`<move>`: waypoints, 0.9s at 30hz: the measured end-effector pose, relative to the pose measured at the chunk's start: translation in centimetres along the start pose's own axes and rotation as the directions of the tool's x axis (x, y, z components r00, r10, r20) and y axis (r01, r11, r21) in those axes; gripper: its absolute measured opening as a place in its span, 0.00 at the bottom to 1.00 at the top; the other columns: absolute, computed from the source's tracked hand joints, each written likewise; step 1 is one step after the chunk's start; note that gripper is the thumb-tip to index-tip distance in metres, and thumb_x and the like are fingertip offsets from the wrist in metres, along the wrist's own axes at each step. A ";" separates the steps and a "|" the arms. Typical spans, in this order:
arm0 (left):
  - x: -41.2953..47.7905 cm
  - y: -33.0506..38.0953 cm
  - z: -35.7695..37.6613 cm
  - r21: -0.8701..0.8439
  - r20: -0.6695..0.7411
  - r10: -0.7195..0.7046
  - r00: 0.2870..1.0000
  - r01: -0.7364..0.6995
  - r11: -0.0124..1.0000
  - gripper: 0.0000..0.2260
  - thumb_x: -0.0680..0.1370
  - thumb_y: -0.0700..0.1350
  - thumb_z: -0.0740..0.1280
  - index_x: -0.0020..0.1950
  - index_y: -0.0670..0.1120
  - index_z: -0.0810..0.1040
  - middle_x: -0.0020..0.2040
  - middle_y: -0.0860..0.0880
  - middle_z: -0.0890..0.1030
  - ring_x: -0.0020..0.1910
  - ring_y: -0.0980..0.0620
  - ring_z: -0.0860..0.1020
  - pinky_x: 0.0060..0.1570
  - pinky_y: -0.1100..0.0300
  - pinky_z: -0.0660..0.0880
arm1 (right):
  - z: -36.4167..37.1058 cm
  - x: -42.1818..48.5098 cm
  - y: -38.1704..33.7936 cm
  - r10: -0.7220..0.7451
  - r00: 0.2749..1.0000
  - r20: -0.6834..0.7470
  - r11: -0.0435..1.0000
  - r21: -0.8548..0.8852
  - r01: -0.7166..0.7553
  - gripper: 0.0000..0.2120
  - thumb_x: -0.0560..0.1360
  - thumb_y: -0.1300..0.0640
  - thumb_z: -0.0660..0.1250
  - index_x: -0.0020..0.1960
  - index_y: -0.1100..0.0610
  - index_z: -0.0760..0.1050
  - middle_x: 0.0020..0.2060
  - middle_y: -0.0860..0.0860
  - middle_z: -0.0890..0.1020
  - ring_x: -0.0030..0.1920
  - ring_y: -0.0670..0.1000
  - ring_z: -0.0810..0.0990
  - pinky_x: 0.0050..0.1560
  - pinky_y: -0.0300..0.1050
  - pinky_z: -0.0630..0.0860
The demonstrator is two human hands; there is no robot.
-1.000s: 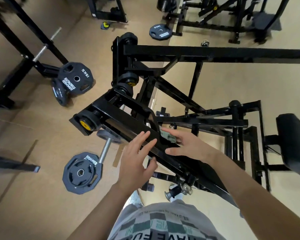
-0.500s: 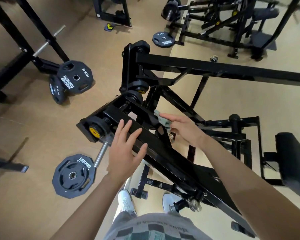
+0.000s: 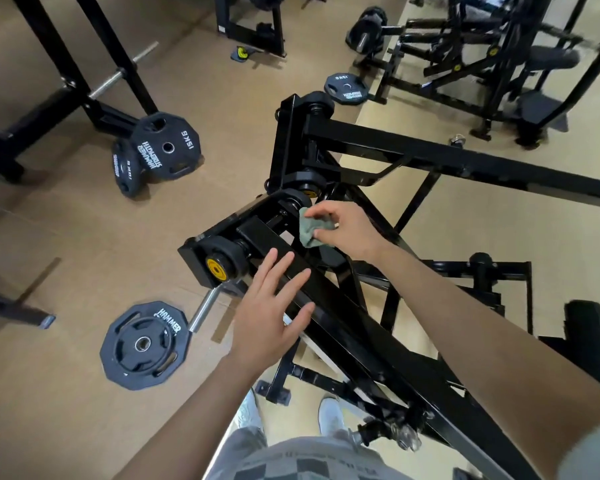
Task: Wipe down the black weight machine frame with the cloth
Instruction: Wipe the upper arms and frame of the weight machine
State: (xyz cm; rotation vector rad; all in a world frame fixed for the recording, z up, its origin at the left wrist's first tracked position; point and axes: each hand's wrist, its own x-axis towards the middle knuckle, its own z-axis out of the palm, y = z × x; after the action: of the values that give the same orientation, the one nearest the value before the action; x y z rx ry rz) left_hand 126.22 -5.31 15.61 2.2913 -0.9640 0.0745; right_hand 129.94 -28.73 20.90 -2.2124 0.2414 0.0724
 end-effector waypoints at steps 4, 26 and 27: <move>0.1 0.0 -0.2 -0.003 0.004 0.002 1.000 -0.002 1.000 0.21 0.80 0.56 0.69 0.73 0.52 0.76 0.78 0.50 0.67 0.82 0.50 0.55 0.63 0.57 0.70 | 0.6 0.9 -0.2 -0.032 0.999 -0.006 0.999 -0.044 0.031 0.18 0.72 0.64 0.76 0.60 0.53 0.80 0.56 0.44 0.80 0.58 0.45 0.79 0.61 0.38 0.75; 0.3 -0.1 -0.6 -0.055 0.029 0.018 0.999 -0.017 0.998 0.22 0.78 0.50 0.72 0.73 0.52 0.76 0.78 0.49 0.68 0.82 0.49 0.56 0.55 0.64 0.70 | 1.6 1.0 -0.8 -0.134 0.991 0.005 0.952 -0.275 0.130 0.12 0.74 0.63 0.74 0.57 0.54 0.84 0.58 0.49 0.75 0.59 0.47 0.74 0.62 0.38 0.70; 0.3 -0.1 -0.6 -0.062 0.027 0.015 1.000 -0.014 0.998 0.23 0.78 0.50 0.73 0.72 0.52 0.76 0.78 0.49 0.68 0.82 0.48 0.56 0.56 0.64 0.70 | 1.4 1.0 -0.7 -0.130 0.991 0.018 0.950 -0.284 0.130 0.12 0.74 0.62 0.74 0.57 0.53 0.84 0.57 0.49 0.75 0.59 0.47 0.75 0.63 0.40 0.71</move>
State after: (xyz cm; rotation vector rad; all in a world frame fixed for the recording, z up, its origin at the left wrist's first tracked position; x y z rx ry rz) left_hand 126.62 -5.05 16.10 2.2345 -0.9838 0.0192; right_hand 131.10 -27.30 20.47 -2.5096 0.0878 0.0352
